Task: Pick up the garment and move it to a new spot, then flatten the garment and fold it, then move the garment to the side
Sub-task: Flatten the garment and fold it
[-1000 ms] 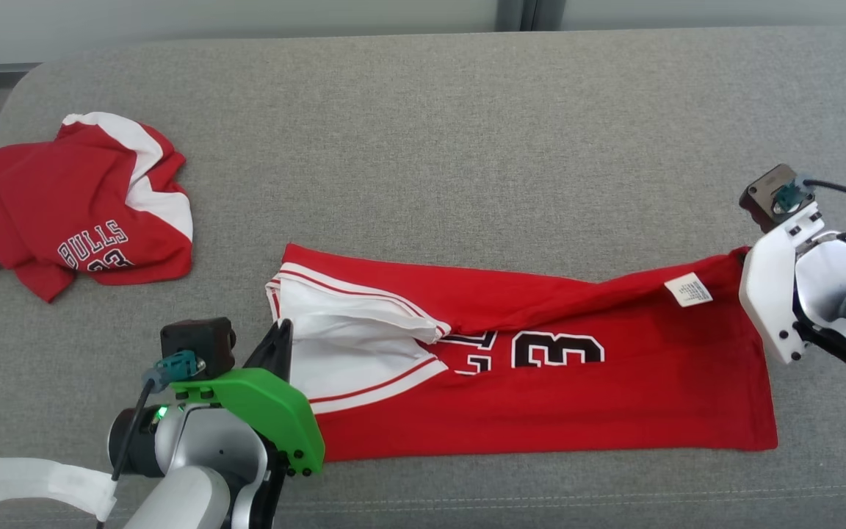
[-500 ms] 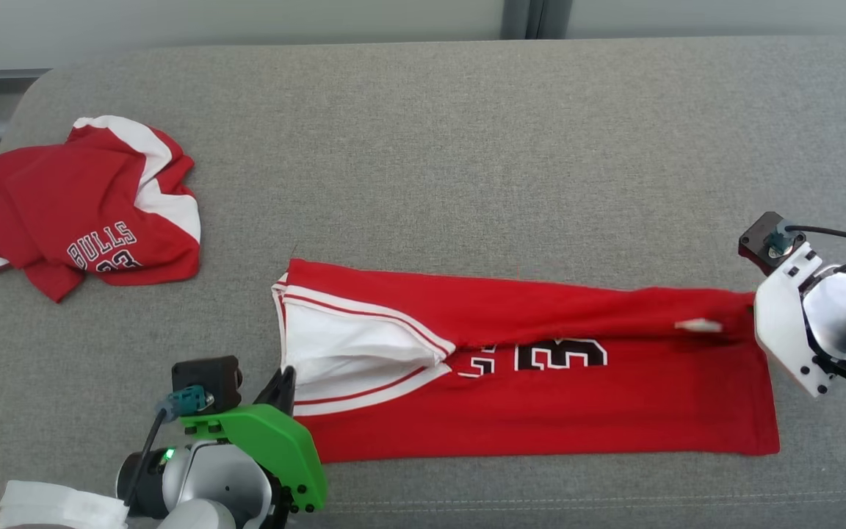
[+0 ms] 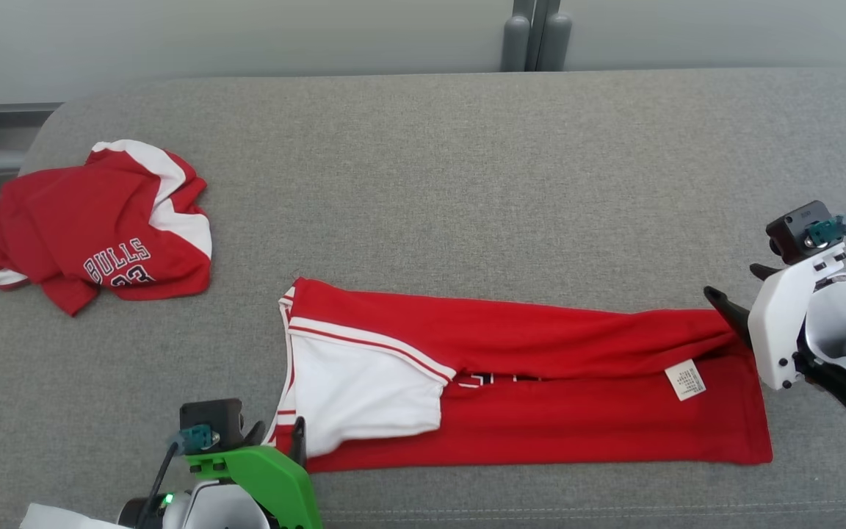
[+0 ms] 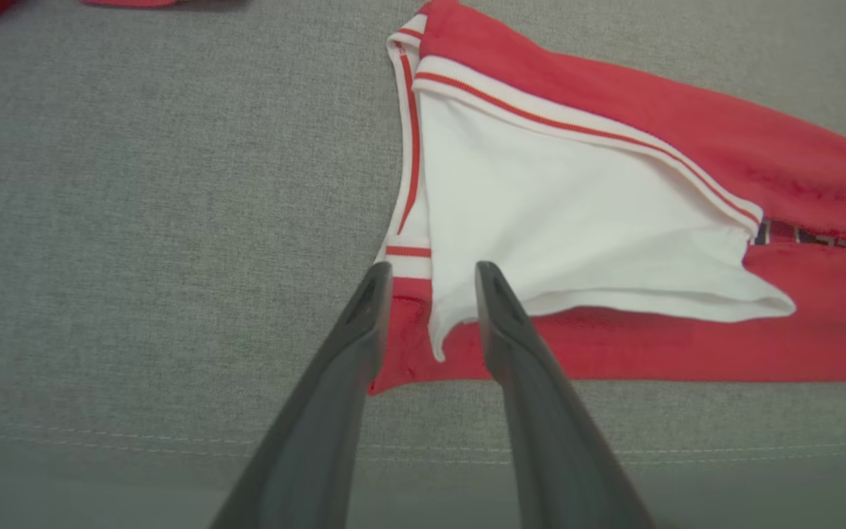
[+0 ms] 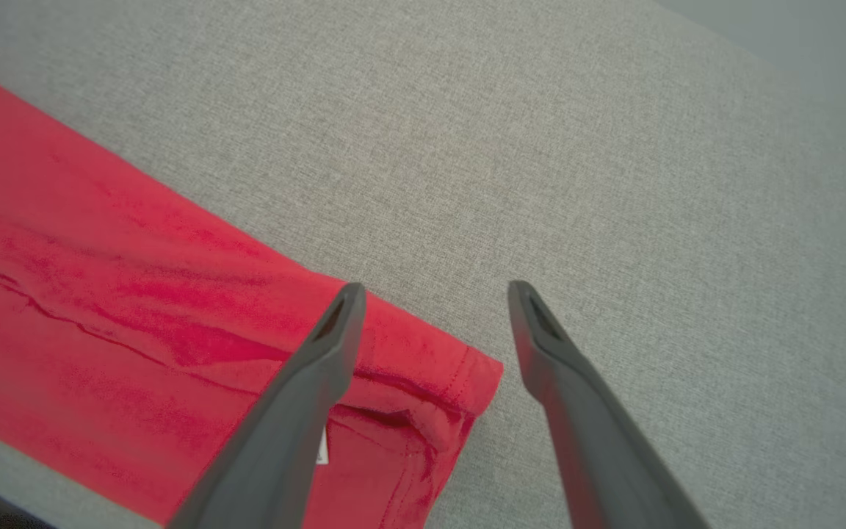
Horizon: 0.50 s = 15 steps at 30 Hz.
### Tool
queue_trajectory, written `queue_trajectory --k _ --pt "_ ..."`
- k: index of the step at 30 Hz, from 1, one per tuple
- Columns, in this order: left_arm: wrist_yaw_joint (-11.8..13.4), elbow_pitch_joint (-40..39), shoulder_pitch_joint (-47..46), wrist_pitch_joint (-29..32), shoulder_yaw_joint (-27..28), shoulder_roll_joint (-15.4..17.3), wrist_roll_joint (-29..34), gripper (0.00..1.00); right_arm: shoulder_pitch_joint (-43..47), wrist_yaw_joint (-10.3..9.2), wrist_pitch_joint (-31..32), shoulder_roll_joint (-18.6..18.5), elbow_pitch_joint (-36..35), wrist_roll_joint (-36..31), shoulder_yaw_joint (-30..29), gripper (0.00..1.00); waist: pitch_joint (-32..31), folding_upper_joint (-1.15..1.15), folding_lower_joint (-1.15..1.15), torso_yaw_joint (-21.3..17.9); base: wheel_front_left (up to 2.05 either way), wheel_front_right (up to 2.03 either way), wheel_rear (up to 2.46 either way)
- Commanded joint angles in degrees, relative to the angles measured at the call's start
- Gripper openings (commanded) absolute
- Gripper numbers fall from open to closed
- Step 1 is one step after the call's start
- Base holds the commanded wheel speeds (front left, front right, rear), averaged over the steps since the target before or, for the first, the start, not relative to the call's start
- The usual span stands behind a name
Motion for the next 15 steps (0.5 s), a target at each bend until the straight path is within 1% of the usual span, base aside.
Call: queue_trajectory --k 1,6,9,12,15 --pt "0.1 0.3 1.1 -0.1 -0.1 0.4 0.2 1.00 1.5 -0.09 -1.1 1.0 0.0 0.3 -1.7 1.00 -0.6 0.00 0.00 -0.1 0.00 0.00 0.00" --pt "0.8 2.0 2.0 -0.3 -0.1 0.9 0.4 1.00 6.7 -0.09 -4.6 5.1 -1.3 -1.6 -8.7 1.00 -2.1 0.00 0.00 -0.5 0.00 0.00 0.00" --pt "1.2 2.6 3.0 -0.9 0.3 1.3 0.3 1.00 10.1 -0.09 -7.0 8.5 -2.1 -2.7 -13.5 1.00 -3.2 0.00 0.00 -0.7 0.00 0.00 0.00" --pt "1.1 2.7 3.6 -3.1 1.0 1.9 0.7 1.00 13.8 -0.09 -9.7 12.6 -2.8 -3.5 -18.7 1.00 -4.3 0.00 0.00 -0.8 0.00 0.00 0.00" --pt "0.2 2.7 3.8 -6.6 1.7 2.5 1.5 1.00 17.1 -0.09 -12.9 16.8 -3.7 -4.7 -23.6 1.00 -5.6 0.00 0.00 -0.9 0.00 0.00 0.00"
